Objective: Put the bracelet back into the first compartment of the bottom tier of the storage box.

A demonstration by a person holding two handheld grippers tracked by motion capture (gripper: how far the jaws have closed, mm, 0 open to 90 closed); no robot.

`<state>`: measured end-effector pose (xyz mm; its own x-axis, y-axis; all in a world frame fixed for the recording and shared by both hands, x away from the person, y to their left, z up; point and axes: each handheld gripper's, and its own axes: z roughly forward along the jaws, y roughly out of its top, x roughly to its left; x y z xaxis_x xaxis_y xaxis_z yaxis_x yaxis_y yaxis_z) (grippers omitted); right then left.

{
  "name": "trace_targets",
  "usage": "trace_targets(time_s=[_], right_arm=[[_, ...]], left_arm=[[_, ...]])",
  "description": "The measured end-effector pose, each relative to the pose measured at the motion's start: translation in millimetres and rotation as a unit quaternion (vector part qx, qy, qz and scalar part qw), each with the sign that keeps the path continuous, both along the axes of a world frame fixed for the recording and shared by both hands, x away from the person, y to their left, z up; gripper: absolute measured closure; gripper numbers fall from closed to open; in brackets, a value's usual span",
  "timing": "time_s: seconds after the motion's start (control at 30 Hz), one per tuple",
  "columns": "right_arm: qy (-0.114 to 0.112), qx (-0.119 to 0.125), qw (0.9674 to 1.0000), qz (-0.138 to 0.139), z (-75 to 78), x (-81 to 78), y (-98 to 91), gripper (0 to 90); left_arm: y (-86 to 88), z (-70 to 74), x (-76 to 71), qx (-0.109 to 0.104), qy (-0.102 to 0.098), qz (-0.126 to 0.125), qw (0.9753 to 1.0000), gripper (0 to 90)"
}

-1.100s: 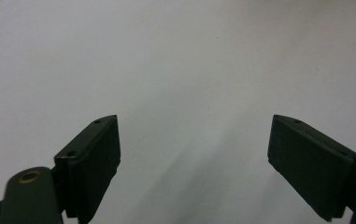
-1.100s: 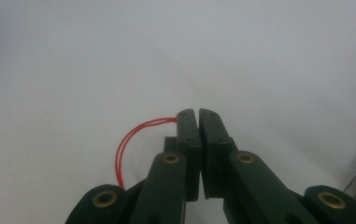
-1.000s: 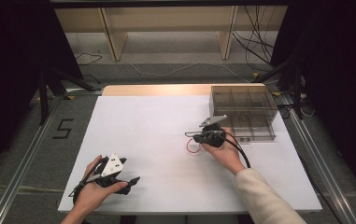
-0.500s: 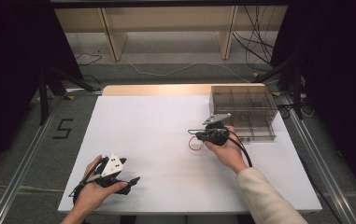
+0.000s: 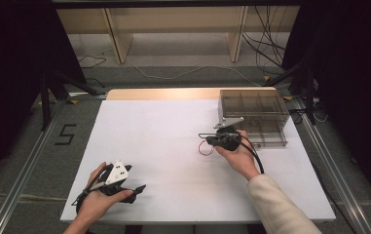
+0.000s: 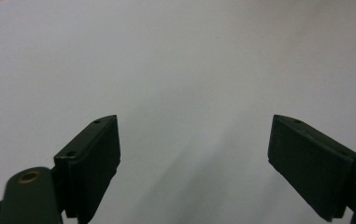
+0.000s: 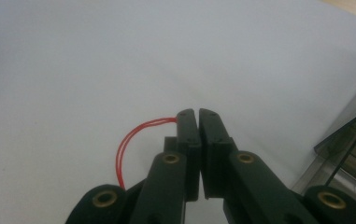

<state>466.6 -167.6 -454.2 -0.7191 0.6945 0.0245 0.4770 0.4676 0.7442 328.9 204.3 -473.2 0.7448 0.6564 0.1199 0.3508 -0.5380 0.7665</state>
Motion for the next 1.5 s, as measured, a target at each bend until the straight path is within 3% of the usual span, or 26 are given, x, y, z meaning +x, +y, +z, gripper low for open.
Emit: trace_targets(time_s=[1.5], right_arm=[[-0.019,0.016,0.9985,-0.048,16.1,7.3,-31.5,88.2]], left_arm=[[0.1,-0.1,-0.1,0.000,-0.001,0.000,1.0000,16.9]])
